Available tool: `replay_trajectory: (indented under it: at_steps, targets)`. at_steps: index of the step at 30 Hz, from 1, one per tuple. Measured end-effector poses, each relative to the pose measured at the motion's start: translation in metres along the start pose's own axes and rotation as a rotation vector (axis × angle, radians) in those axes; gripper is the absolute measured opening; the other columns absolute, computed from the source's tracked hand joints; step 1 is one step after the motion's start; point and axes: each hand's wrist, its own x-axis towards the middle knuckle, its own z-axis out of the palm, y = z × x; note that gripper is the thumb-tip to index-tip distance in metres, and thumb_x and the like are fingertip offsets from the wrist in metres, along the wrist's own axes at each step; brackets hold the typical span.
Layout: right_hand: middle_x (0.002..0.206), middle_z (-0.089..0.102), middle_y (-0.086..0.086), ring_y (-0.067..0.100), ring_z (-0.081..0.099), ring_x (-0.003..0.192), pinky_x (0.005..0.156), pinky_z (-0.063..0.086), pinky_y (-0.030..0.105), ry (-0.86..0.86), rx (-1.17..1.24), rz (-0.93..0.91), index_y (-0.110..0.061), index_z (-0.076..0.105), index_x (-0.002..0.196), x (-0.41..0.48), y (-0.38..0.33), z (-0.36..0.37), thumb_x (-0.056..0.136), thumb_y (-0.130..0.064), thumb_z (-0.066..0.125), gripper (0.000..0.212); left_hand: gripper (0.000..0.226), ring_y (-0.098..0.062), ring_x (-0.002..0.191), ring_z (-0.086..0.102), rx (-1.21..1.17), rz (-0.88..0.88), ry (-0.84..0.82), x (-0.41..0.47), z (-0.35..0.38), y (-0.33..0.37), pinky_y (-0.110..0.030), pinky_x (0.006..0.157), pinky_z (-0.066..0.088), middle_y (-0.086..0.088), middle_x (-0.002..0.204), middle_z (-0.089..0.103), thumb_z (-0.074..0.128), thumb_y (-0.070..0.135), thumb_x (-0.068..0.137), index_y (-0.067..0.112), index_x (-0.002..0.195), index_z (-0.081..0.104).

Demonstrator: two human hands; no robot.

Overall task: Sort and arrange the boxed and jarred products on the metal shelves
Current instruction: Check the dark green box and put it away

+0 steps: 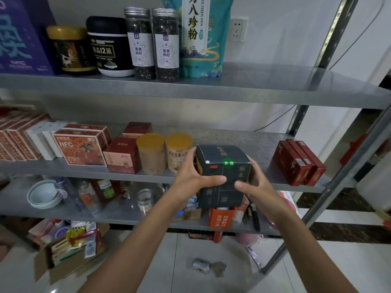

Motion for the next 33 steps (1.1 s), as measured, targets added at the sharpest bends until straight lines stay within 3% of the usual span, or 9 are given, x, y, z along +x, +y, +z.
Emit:
replay_trajectory:
  at_steps: [5,13,18,22,24,26,28,31,33]
  targets:
    - [0.121,0.069,0.005,0.024,0.067,0.109,0.079,0.057,0.028,-0.151,0.099,0.028,-0.025,0.044,0.135,0.01,-0.017,-0.014,0.042,-0.045,0.096,0.108,0.091,-0.015,0.112,0.063,-0.046,-0.065,-0.127,0.002,0.005,-0.002,-0.031,0.084,0.057,0.002,0.126,0.06,0.087,0.027,0.055,0.032,0.133,0.04]
    - [0.118,0.069,0.01,0.024,0.069,0.103,0.075,0.057,0.028,0.171,0.14,-0.081,-0.014,0.052,0.129,0.003,-0.01,-0.002,0.056,-0.035,0.082,0.082,0.08,-0.02,0.11,0.065,-0.054,-0.053,-0.14,0.002,0.01,0.005,-0.037,0.087,0.058,-0.004,0.127,0.064,0.086,0.035,0.067,0.026,0.137,0.048]
    - [0.113,0.066,-0.001,0.011,0.067,0.099,0.065,0.053,0.015,0.512,0.118,-0.097,-0.019,0.051,0.121,-0.001,-0.017,0.014,0.051,-0.039,0.089,0.082,0.109,-0.011,0.135,0.036,0.368,0.163,0.076,-0.018,0.043,-0.011,-0.039,0.109,0.039,0.005,0.148,0.035,0.079,0.048,0.072,0.029,0.154,0.01]
    - [0.116,0.066,0.003,0.013,0.067,0.101,0.07,0.056,0.021,0.643,0.067,-0.082,-0.011,0.05,0.127,-0.01,-0.017,0.024,0.062,-0.037,0.088,0.079,0.135,-0.016,0.136,0.026,0.565,0.184,0.076,-0.023,0.06,-0.022,-0.038,0.107,0.036,0.004,0.148,0.021,0.084,0.049,0.065,0.034,0.15,-0.019]
    - [0.119,0.063,0.003,0.016,0.065,0.105,0.077,0.058,0.028,0.656,0.066,-0.062,-0.011,0.046,0.13,-0.017,-0.016,0.026,0.058,-0.04,0.088,0.089,0.132,-0.016,0.132,0.033,0.598,0.18,0.063,-0.02,0.059,-0.025,-0.039,0.104,0.041,0.002,0.143,0.028,0.085,0.049,0.064,0.035,0.151,-0.014]
    - [0.116,0.059,-0.002,0.013,0.062,0.103,0.071,0.055,0.023,0.654,0.05,-0.041,-0.018,0.042,0.128,-0.028,-0.017,0.026,0.051,-0.048,0.083,0.092,0.125,-0.013,0.126,0.038,0.55,0.168,0.011,-0.019,0.052,-0.025,-0.035,0.099,0.043,0.006,0.137,0.036,0.086,0.047,0.06,0.04,0.151,0.001]
    - [0.114,0.061,-0.002,0.015,0.064,0.103,0.066,0.055,0.02,0.616,0.056,-0.051,-0.022,0.046,0.123,-0.041,-0.018,0.018,0.05,-0.05,0.081,0.085,0.101,-0.007,0.123,0.047,0.289,0.12,-0.094,-0.017,0.042,-0.023,-0.031,0.096,0.046,0.016,0.129,0.046,0.086,0.044,0.054,0.054,0.135,0.027]
    - [0.122,0.061,0.0,0.023,0.062,0.114,0.076,0.058,0.028,0.444,0.116,-0.05,-0.028,0.05,0.128,-0.057,-0.025,-0.004,0.051,-0.045,0.092,0.089,0.072,0.009,0.107,0.059,-0.013,0.063,-0.327,-0.016,0.026,-0.021,-0.02,0.083,0.055,0.032,0.113,0.063,0.086,0.038,0.055,0.071,0.107,0.049]
    - [0.13,0.057,0.0,0.024,0.06,0.117,0.088,0.056,0.036,0.29,0.127,0.024,-0.034,0.042,0.139,-0.066,-0.03,-0.014,0.044,-0.046,0.093,0.108,0.072,0.008,0.11,0.058,-0.055,0.033,-0.466,-0.018,0.024,-0.021,-0.022,0.088,0.054,0.033,0.115,0.062,0.086,0.037,0.057,0.073,0.108,0.049]
